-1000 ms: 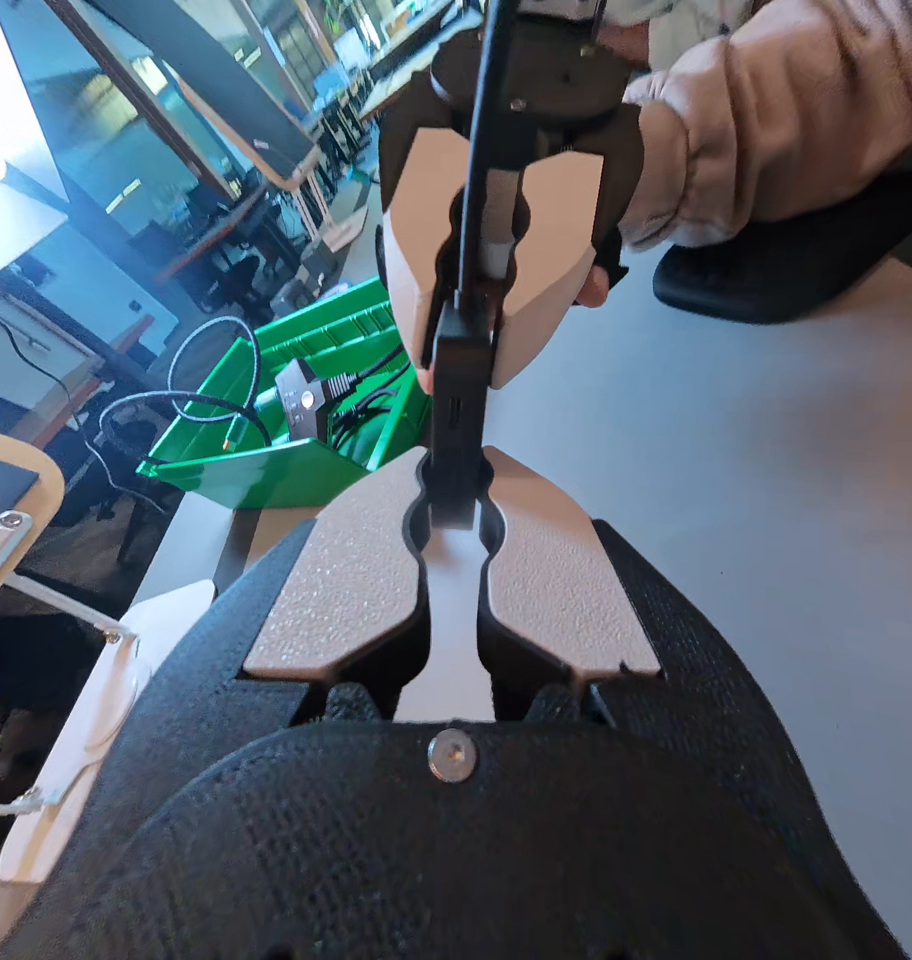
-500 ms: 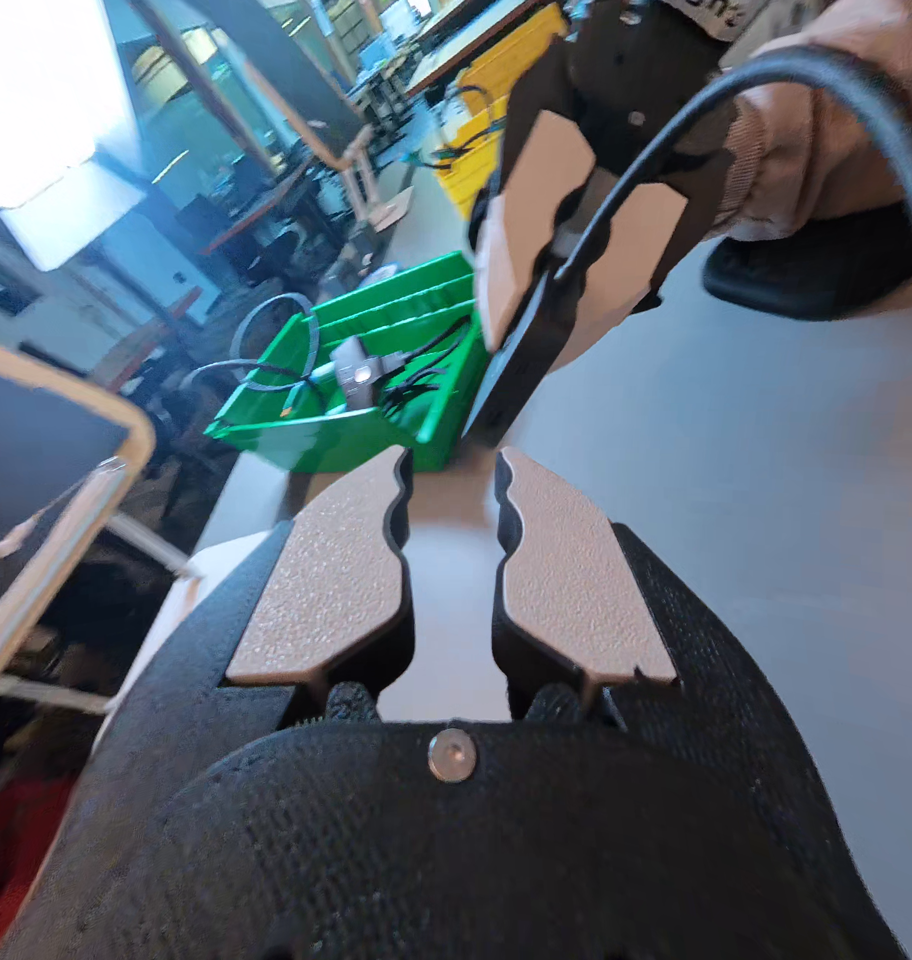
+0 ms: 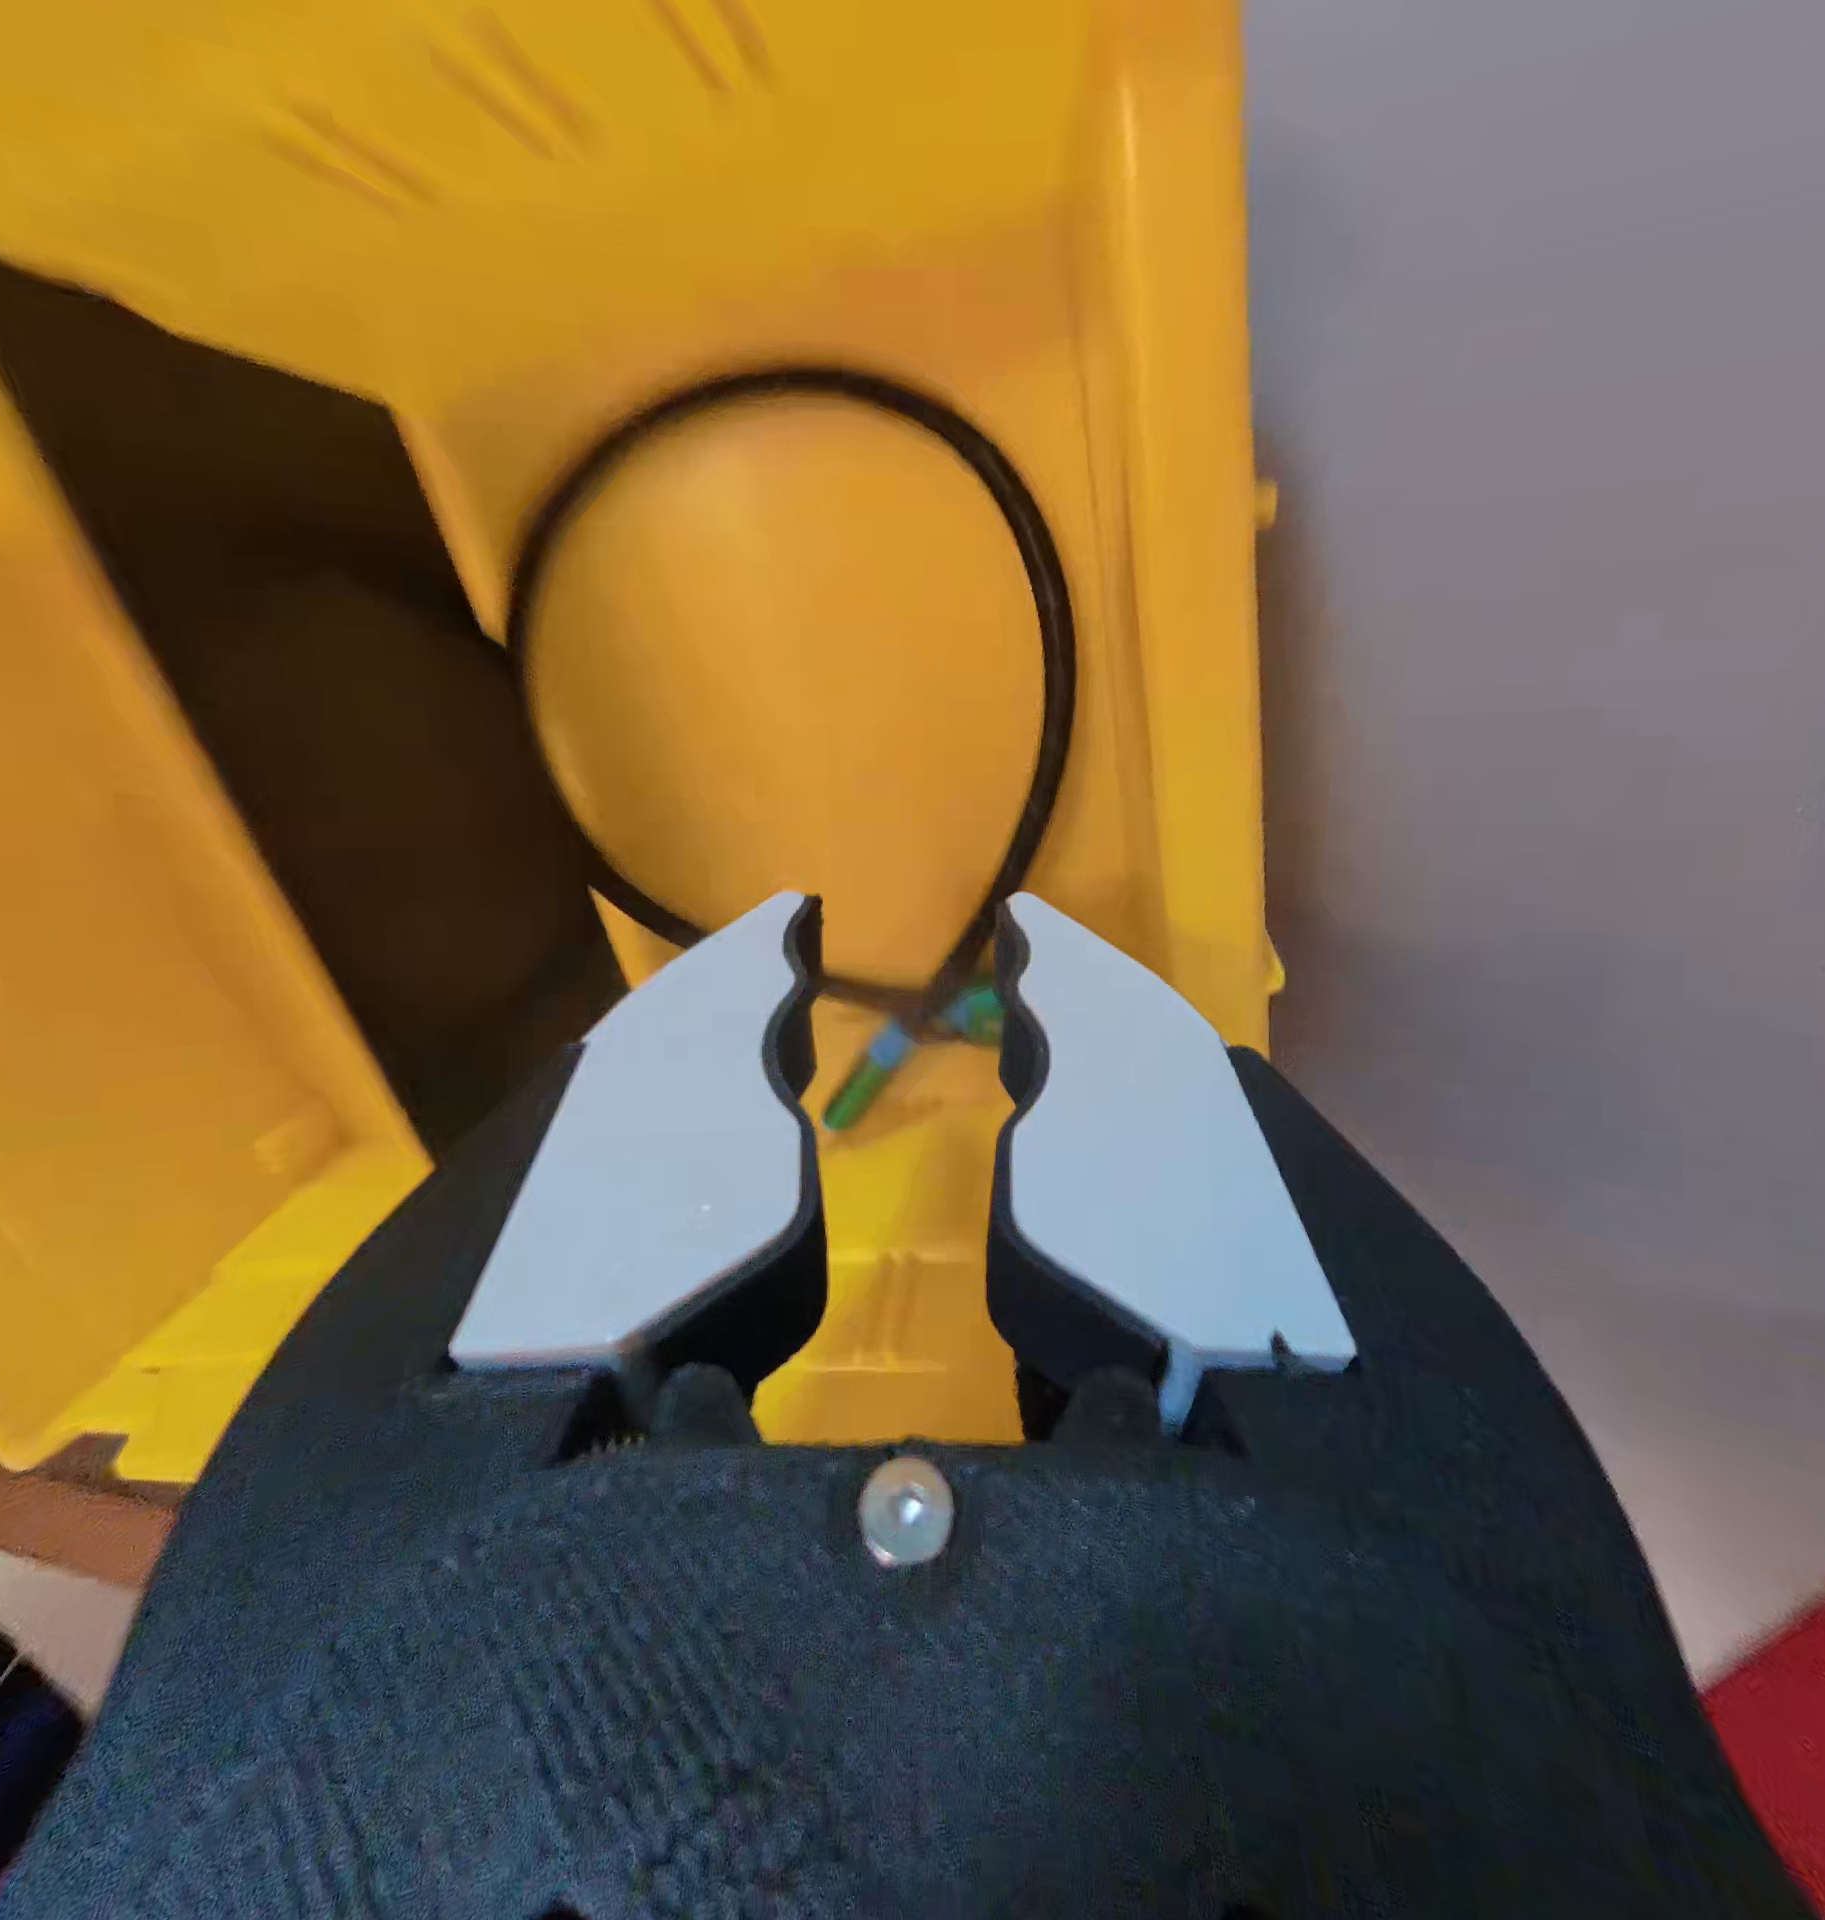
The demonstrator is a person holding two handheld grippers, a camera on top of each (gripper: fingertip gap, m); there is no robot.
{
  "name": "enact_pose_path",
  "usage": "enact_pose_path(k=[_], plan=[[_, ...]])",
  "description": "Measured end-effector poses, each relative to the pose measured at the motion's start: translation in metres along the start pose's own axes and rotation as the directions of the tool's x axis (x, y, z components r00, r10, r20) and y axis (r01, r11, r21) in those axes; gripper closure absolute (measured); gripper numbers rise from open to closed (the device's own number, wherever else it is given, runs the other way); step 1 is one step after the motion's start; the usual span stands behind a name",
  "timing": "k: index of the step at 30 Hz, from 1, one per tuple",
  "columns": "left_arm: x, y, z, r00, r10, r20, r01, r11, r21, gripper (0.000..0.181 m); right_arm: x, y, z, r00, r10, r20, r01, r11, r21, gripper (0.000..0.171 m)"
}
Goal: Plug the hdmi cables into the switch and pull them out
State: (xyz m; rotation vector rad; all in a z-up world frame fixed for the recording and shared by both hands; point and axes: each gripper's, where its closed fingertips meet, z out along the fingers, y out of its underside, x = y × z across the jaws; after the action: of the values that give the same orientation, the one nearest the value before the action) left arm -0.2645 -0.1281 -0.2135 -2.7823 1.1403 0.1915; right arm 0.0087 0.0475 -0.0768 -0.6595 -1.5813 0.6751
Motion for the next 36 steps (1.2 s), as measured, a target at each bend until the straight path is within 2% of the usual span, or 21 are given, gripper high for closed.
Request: enact_pose_path(k=[1, 3, 5, 6, 7, 9, 13, 17, 21, 24, 27, 30, 33, 36], plan=[[0.004, 0.011, 0.008, 0.999, 0.022, -0.024, -0.024, 0.996, -0.084, 0.148, 0.000, 0.000, 0.000, 1.000, 0.007, 0.002, -0.007, 1.000, 0.002, 0.157], [0.006, 0.022, 0.019, 0.997, 0.061, -0.052, -0.070, 0.981, -0.182, 0.148, 0.000, 0.002, 0.000, 1.000, 0.024, 0.006, -0.025, 1.000, 0.005, 0.157], [0.009, 0.024, 0.030, 0.993, 0.075, -0.093, -0.094, 0.972, -0.215, 0.149, 0.001, 0.005, 0.001, 0.999, 0.040, 0.007, -0.040, 0.999, 0.004, 0.156], [0.011, 0.025, 0.035, 0.991, 0.079, -0.112, -0.103, 0.968, -0.228, 0.153, 0.002, 0.006, 0.000, 0.999, 0.045, 0.006, -0.045, 0.999, 0.003, 0.157], [0.014, 0.028, 0.039, 0.987, 0.076, -0.143, -0.110, 0.963, -0.248, 0.166, 0.003, 0.007, 0.000, 0.999, 0.047, 0.003, -0.047, 0.999, 0.001, 0.157], [0.014, 0.026, 0.035, 0.984, 0.073, -0.162, -0.113, 0.961, -0.254, 0.171, 0.007, 0.007, -0.004, 0.999, 0.050, -0.011, -0.050, 0.999, 0.003, 0.157], [-0.001, -0.008, -0.022, 0.997, 0.016, -0.072, -0.018, 0.999, -0.035, 0.174, 0.022, 0.005, -0.013, 0.995, 0.093, -0.046, -0.092, 0.995, 0.036, 0.157], [-0.013, -0.040, -0.095, 0.996, -0.063, 0.055, 0.051, 0.977, 0.206, 0.175, 0.037, -0.001, -0.020, 0.984, 0.164, -0.073, -0.157, 0.984, 0.088, 0.157], [0.022, -0.093, -0.136, 0.997, -0.078, 0.000, 0.069, 0.886, 0.459, 0.175, 0.050, -0.007, -0.028, 0.969, 0.224, -0.105, -0.209, 0.968, 0.136, 0.157], [0.061, -0.148, -0.145, 0.995, -0.050, -0.088, 0.095, 0.755, 0.649, 0.175, 0.062, -0.009, -0.034, 0.954, 0.262, -0.144, -0.239, 0.958, 0.160, 0.157], [0.092, -0.202, -0.137, 0.962, -0.044, -0.269, 0.244, 0.578, 0.778, 0.175, 0.072, -0.006, -0.038, 0.935, 0.312, -0.170, -0.282, 0.942, 0.181, 0.157], [0.103, -0.240, -0.102, 0.916, -0.064, -0.396, 0.372, 0.504, 0.779, 0.175, 0.077, 0.005, -0.038, 0.924, 0.328, -0.197, -0.298, 0.940, 0.168, 0.157], [0.089, -0.259, -0.061, 0.909, -0.167, -0.382, 0.408, 0.544, 0.733, 0.175, 0.077, 0.016, -0.036, 0.919, 0.337, -0.205, -0.311, 0.939, 0.150, 0.157], [0.078, -0.263, -0.025, 0.942, -0.237, -0.236, 0.334, 0.688, 0.644, 0.175, 0.077, 0.022, -0.033, 0.917, 0.342, -0.205, -0.319, 0.937, 0.140, 0.157]])
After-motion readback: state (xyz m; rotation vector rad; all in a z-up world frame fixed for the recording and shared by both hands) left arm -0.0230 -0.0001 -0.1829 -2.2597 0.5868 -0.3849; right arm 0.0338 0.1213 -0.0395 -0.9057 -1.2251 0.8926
